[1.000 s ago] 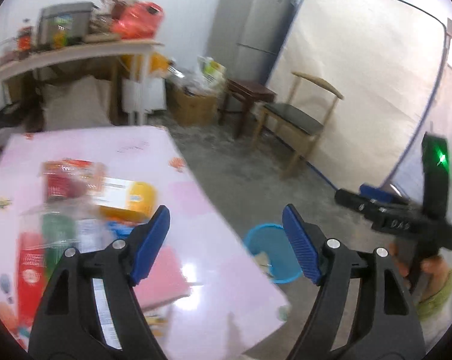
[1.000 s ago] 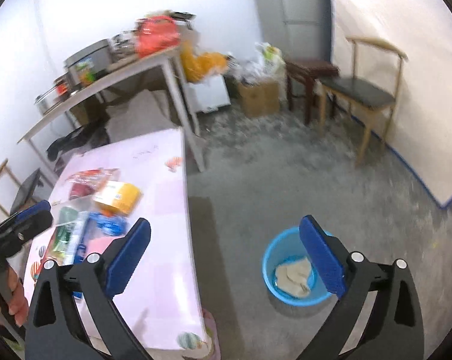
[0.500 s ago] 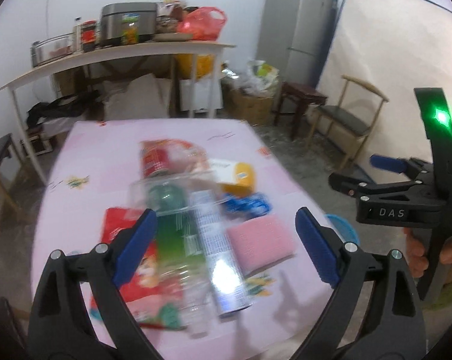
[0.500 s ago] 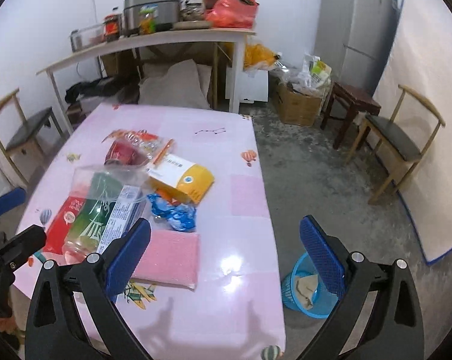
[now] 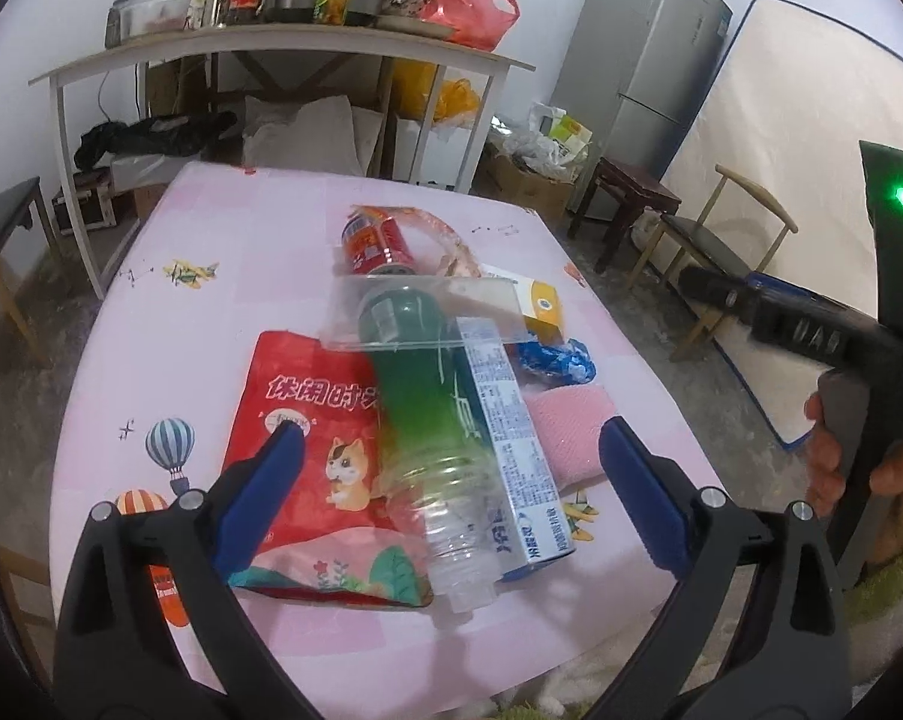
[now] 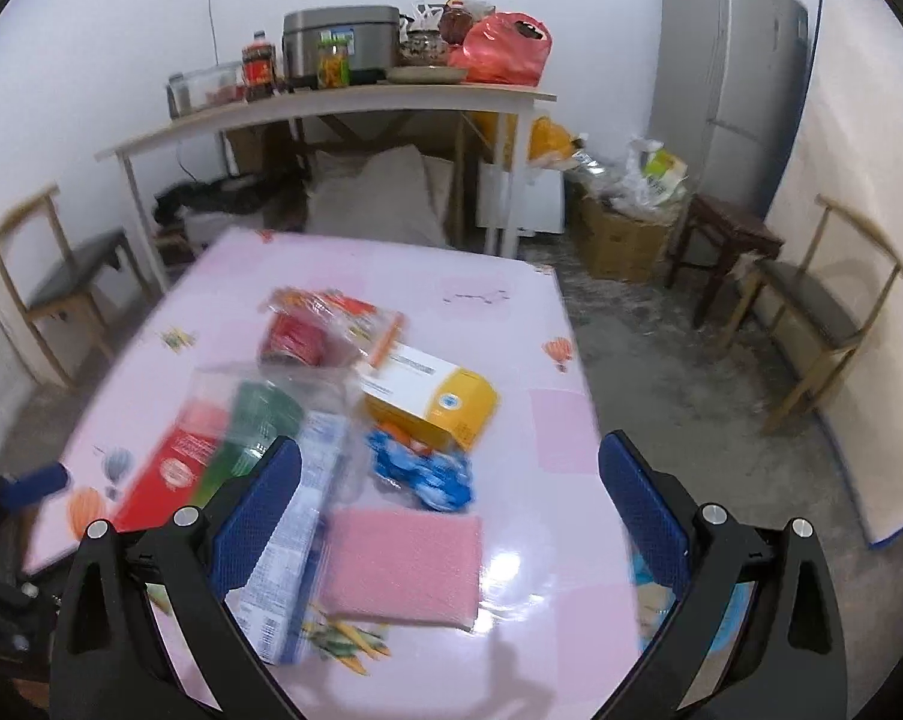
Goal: Collect trash
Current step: 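Move both open tools back over the table, then grasp the clear red-printed snack wrapper with the right tool and lift it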
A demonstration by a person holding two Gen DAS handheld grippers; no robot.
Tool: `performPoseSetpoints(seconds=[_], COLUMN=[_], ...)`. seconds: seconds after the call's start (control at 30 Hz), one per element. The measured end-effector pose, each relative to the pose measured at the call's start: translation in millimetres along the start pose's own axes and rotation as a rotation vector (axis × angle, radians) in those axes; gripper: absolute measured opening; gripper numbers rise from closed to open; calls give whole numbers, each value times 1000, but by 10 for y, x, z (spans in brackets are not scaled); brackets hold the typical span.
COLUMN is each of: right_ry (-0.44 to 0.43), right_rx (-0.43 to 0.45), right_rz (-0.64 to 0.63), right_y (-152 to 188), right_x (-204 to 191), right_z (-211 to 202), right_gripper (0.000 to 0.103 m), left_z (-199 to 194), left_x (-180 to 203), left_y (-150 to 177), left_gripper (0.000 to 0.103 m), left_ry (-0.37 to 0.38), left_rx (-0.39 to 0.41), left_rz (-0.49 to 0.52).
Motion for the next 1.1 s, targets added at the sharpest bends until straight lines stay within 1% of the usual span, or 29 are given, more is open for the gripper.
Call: performPoseSetpoints(seconds=[0.07,0.1,0.2,0.3,0.33,0.47,0.63,0.67,0.73,0.83,0.93,1.03,1.1], right_ry=[-51,-74,-108,-171,-206,-312,-383,-388,-369,-326,-316,-301,-270], right_rx=[5,8,1,-35,-54,-103,-208,-218,-230,-211,-202,-211,-227], right_rz=[32,47,55,48,46,39,-72,-93,-153,-272,-368,-484,-555], right_y=[-40,-69,-183,-354,-435,-687,-989,-1018,-1091,-1139,-1173,-1213,-1243], right_x=[24,50,96,99,93,35,-195,-238,-330,-481,-628,-784,-852], right_z=[18,29,71,145,189,375,860,920,1065,1201,1328,1504,1640], right_gripper=[97,97,97,97,97,97,97,97,96,96,96,96,96], left_z=[26,48,92,100,98,144,224,242,273,307,344,356,361], left_x=[-36,-60,-122,-209,-240,-383,-533,-564,-608,-656,-709,-760,-794], left_y=[2,0,-37,-121,-159,-286,-411,-437,-459,-488,-514,-532,-540], left_gripper=[95,95,95,95,95,95,95,95,95,95,95,94,94], left_ry=[16,36,67,71,75,43,25,17,4,-5,-21,-44,-55], left_rx=[-6,-8,-12,13,27,58,58,62,55,49,44,50,51], left_rz=[-16,-21,-36,-49,-52,-77,-118,-128,-139,-145,-147,-140,-142])
Point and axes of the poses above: each gripper's, at about its wrist camera, not at the fingertips, and z roughly the way its jaws point, x to its right, y to its underside, the point moved 8 cm from there along z, roughly the way its jaws point, and after that the axes turned 13 degrees about -x, right-handed, at the moved point
